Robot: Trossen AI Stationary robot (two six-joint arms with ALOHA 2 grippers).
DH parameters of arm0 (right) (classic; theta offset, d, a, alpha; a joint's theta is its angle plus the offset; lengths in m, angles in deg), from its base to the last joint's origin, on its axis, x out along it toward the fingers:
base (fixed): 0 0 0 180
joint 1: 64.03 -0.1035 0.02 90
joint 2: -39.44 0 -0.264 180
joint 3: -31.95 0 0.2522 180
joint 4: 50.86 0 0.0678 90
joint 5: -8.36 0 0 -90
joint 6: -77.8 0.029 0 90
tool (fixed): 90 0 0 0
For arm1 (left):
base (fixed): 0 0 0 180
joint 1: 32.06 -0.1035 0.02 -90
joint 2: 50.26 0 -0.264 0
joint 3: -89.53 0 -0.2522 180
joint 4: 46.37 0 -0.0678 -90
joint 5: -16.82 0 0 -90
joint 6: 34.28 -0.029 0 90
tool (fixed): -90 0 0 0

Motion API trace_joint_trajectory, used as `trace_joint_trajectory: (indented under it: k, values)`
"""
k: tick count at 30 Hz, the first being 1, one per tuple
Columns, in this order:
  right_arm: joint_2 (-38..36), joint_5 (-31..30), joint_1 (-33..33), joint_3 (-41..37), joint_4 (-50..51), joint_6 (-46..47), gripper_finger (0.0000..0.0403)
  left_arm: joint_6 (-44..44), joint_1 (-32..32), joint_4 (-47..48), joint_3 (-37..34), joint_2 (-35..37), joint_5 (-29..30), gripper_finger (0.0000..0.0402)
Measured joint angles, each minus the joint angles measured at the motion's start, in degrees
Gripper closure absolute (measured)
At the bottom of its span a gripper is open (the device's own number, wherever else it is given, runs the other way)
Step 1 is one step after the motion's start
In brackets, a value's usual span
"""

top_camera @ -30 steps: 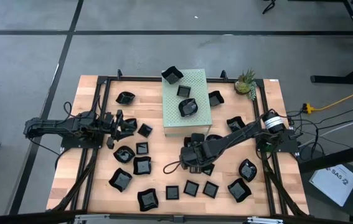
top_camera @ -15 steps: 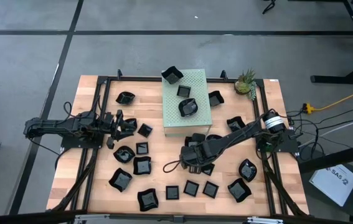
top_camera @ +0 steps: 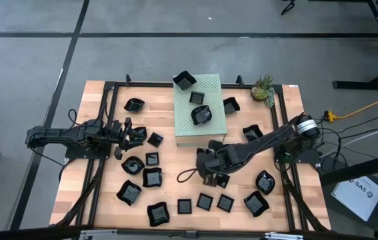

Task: Pick & Place Mini shaped plates
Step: Stack the black leaf shaped plate on top of the black leaf shape plates on the shelf

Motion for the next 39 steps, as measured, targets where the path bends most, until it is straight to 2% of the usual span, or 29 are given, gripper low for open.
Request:
trace_joint_trajectory:
  k: [5, 9, 20, 27, 32, 39]
  values:
    - [-3.48, 0.33, -0.04, 0.0, -0.71, -4.89, 0.0401, 0.0, 0.01, 0.0, 0.0, 0.01, 0.0, 0.0249]
    - [-5.62, 2.99, -0.03, 0.0, -2.62, -11.67, 0.0401, 0.0, 0.01, 0.0, 0.0, 0.0, 0.0, 0.0249]
    - [-10.61, 2.79, 1.56, 0.02, -2.98, -27.51, 0.0401, 0.0, 0.01, 0.0, 0.0, -0.01, 0.0, 0.0249]
    - [-14.33, 1.8, 4.88, 0.02, -6.18, -31.95, 0.0401, 0.0, 0.0, 0.0, 0.0, -0.01, 0.0, 0.0249]
    - [-16.74, -2.85, 7.27, 0.02, -9.42, -32.88, 0.0401, 0.0, 0.0, 0.0, 0.0, 0.0, 0.01, 0.0249]
    - [-17.49, -8.69, 11.15, 0.04, -11.35, -28.94, 0.04, 0.0, 0.0, -0.03, 0.0, -0.01, 0.0, 0.0249]
